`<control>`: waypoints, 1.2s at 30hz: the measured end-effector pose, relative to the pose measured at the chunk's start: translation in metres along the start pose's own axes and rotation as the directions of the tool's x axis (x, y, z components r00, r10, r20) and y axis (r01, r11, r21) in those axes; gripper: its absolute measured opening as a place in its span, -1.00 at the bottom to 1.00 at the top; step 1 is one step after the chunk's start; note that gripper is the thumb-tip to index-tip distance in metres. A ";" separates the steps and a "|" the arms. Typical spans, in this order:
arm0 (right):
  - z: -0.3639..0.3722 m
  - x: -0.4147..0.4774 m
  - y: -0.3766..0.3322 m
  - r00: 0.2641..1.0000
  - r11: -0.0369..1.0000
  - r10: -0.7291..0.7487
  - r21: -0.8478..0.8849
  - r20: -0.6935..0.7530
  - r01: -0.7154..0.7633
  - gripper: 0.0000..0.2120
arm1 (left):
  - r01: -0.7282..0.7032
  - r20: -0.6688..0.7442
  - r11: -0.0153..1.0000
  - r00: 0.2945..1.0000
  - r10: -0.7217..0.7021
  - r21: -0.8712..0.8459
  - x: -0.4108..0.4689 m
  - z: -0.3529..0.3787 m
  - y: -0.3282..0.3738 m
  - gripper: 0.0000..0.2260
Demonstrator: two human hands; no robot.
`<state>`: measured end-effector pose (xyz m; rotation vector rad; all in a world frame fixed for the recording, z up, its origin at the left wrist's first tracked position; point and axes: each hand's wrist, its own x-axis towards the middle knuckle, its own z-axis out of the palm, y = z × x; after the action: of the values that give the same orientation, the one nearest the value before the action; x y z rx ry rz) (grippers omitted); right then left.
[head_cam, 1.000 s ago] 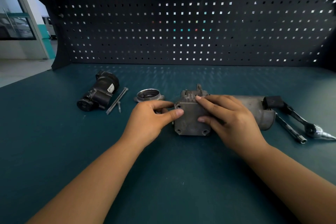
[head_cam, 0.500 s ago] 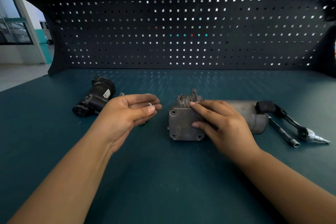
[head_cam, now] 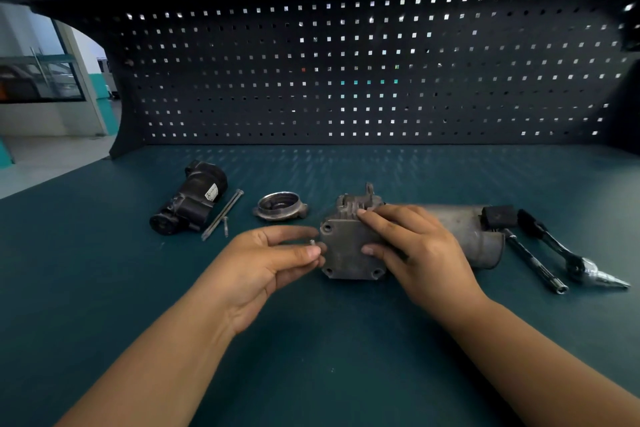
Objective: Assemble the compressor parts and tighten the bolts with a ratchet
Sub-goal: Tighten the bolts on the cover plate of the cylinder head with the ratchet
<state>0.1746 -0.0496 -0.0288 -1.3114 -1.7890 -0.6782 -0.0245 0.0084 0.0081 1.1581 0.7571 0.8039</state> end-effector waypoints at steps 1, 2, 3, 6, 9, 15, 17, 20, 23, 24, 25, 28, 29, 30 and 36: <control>0.000 0.000 0.000 1.000 1.000 0.000 0.000 -0.002 0.000 -0.66 | 0.012 -0.013 1.000 1.000 -0.012 -0.006 0.000 0.002 -0.001 -0.80; 0.000 0.000 0.000 1.000 1.000 0.001 -0.003 -0.002 -0.001 -0.66 | 0.020 -0.028 1.000 0.999 -0.020 -0.010 0.000 0.003 -0.002 -0.81; 0.000 0.000 0.000 1.000 1.000 0.002 -0.004 -0.002 -0.002 -0.66 | 0.021 -0.042 1.000 0.999 -0.021 -0.009 0.000 0.005 -0.003 -0.80; 0.000 0.000 0.000 1.000 1.000 0.003 -0.001 0.001 -0.003 -0.66 | -0.045 -0.081 0.992 0.995 0.055 0.118 0.001 0.007 -0.004 -0.73; 0.000 0.000 0.000 1.000 1.000 0.000 -0.004 -0.001 0.000 -0.66 | -0.159 -0.103 0.869 0.967 0.233 0.469 0.004 0.009 -0.003 -0.71; 0.000 0.000 0.000 1.000 1.000 0.003 -0.005 0.002 -0.003 -0.66 | -0.302 -0.031 0.604 0.878 0.477 0.737 0.006 0.017 -0.002 -0.80; 0.000 0.000 0.000 1.000 1.000 0.005 -0.008 0.005 -0.005 -0.66 | -0.352 -0.001 0.534 0.835 0.550 0.769 0.005 0.017 -0.005 -0.85; 0.001 -0.001 0.001 1.000 1.000 0.006 -0.001 0.008 -0.006 -0.67 | -0.406 0.009 0.479 0.771 0.637 0.778 0.006 0.017 -0.007 -0.93; 0.001 -0.001 0.001 1.000 1.000 0.004 -0.004 0.007 -0.004 -0.67 | -0.451 0.027 0.458 0.734 0.678 0.766 0.008 0.016 -0.009 -0.92; 0.001 -0.001 0.001 1.000 1.000 0.003 -0.006 0.006 -0.003 -0.67 | -0.464 0.036 0.444 0.721 0.692 0.767 0.009 0.015 -0.010 -0.92; 0.001 -0.001 0.001 1.000 1.000 0.003 -0.008 0.005 -0.003 -0.67 | -0.472 0.041 0.432 0.710 0.703 0.768 0.009 0.015 -0.011 -0.91; 0.001 -0.001 0.001 1.000 1.000 0.004 -0.010 0.005 -0.004 -0.67 | -0.480 0.041 0.426 0.699 0.714 0.767 0.011 0.015 -0.012 -0.89; 0.001 -0.001 0.001 1.000 1.000 0.004 -0.011 0.005 -0.004 -0.67 | -0.481 0.037 0.429 0.698 0.715 0.765 0.011 0.016 -0.012 -0.88; 0.001 -0.001 0.001 1.000 1.000 0.003 -0.010 0.005 -0.003 -0.67 | -0.477 0.027 0.439 0.700 0.714 0.761 0.011 0.016 -0.013 -0.85; 0.000 0.000 0.000 1.000 1.000 0.001 -0.017 0.006 -0.001 -0.67 | -0.357 -0.092 0.497 0.733 0.674 0.791 0.011 0.017 -0.014 -0.84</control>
<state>0.1745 -0.0497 -0.0292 -1.3272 -1.7912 -0.6905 -0.0023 0.0068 -0.0024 2.0828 1.1412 1.3545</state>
